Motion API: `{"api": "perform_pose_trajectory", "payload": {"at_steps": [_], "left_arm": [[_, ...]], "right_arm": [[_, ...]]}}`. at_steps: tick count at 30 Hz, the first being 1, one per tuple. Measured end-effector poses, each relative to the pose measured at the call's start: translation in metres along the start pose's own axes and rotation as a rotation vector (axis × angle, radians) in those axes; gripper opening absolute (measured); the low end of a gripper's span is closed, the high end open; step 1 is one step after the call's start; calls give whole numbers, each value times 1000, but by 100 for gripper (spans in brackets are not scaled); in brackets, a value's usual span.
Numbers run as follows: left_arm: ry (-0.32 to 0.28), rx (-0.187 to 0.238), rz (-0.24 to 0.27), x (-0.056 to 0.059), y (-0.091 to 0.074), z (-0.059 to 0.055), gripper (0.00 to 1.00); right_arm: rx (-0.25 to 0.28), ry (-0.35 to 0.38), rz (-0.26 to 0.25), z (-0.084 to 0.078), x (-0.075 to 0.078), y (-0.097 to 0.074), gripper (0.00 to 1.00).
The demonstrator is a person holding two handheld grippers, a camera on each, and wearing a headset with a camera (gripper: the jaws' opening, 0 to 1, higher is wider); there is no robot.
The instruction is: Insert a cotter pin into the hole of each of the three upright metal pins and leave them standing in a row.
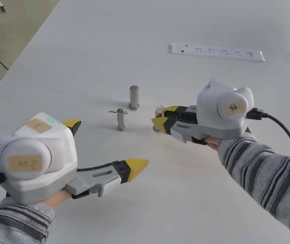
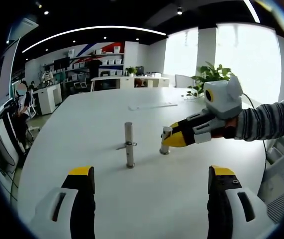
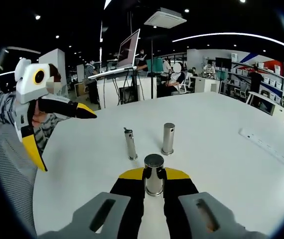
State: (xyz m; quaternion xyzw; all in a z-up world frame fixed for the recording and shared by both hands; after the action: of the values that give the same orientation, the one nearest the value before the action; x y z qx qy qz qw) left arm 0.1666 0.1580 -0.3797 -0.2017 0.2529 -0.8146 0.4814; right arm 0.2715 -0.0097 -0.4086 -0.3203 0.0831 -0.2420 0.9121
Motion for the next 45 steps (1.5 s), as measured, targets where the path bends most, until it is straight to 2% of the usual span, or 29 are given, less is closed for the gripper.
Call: {"api": "perform_pose_trajectory", "payload": {"at_steps": [6,8,16,26,36,41,42,45], "left_arm": [[-2,2,6,2,-4,-2,93],[-11,13,4,2,-5,-2,93],[-1,11,-1,7,-7,-2,93],[-1,14,-3,8,-10,-1,92],[-5,22,-4,8,-10,1,92],[10,36,-8,8,-10,2,90],[4,32,-12,9,-10,1,90],[10,25,-6,9,-11,1,91]], "right_arm": [[-14,6,-25,-10,-10,-11,8],[-10,28,-40,-13,-12,-14,8],[-16,72,-74,-21,-20,-20,8],[-40,86,-85,-31,-28,-20,8],[-21,102,-116,-34,-34,-21,8],[-16,138,-109,-34,-33,-22,9],[-11,166,-110,-34,-33,-23,11],[-5,166,-99,-34,-34,-24,14]]}}
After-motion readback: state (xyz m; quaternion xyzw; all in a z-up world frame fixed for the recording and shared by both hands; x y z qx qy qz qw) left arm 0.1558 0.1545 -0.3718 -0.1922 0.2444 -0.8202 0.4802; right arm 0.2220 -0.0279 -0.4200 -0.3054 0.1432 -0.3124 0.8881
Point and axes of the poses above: the centre of the closed fingertips' face, and the gripper's own axes: y roughly forward along the fingers, x roughly to its right, z roughly out of its top, the point moved 8 cm from there along -y, roughly backward along the fingers, and after that the axes turned 11 degrees about -x, right-handed, at the moved point
